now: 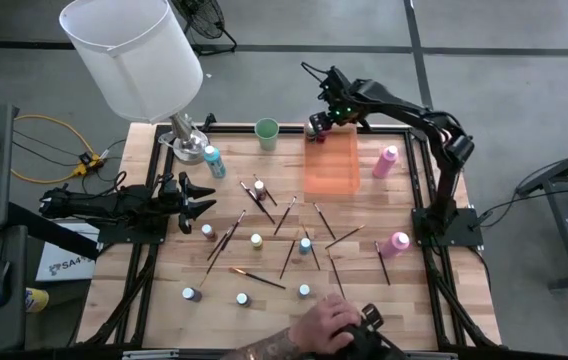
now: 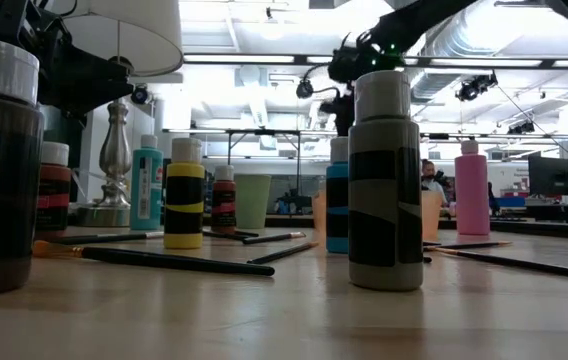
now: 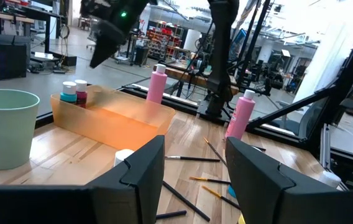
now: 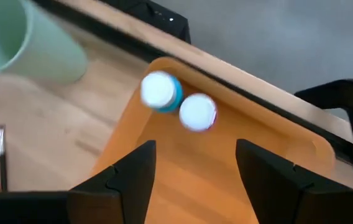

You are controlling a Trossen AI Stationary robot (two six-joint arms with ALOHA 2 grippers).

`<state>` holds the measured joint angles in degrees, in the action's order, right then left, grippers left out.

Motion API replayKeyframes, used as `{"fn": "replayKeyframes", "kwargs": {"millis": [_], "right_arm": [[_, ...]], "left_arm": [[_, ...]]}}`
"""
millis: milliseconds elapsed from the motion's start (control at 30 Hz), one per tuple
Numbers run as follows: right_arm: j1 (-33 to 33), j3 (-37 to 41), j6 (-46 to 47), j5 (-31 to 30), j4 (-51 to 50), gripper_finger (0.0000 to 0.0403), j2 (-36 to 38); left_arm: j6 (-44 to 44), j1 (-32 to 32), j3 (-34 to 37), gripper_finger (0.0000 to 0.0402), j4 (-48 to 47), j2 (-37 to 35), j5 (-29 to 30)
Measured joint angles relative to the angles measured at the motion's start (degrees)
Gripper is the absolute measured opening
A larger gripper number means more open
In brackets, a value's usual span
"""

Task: Pick & Place Paint Supplies
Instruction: Put the blue paint bottle into the orange bin

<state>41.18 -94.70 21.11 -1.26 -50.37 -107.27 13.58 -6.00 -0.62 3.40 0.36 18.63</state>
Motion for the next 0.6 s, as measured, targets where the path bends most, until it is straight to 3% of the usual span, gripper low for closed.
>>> {"fn": "replayKeyframes", "kwargs": {"millis": [400, 600], "right_arm": [[-6.21, 0.02, -20.61, 0.41, -6.25, 0.0215, 8.55], [-11.51, 0.02, -30.49, 3.82, -11.66, 0.0215, 13.71]], "left_arm": [[0.00, -0.01, 0.00, 0.0168, 0.00, 0.00, 0.00], [0.00, 0.00, 0.00, 0.0168, 0.00, -0.02, 0.00]]}}
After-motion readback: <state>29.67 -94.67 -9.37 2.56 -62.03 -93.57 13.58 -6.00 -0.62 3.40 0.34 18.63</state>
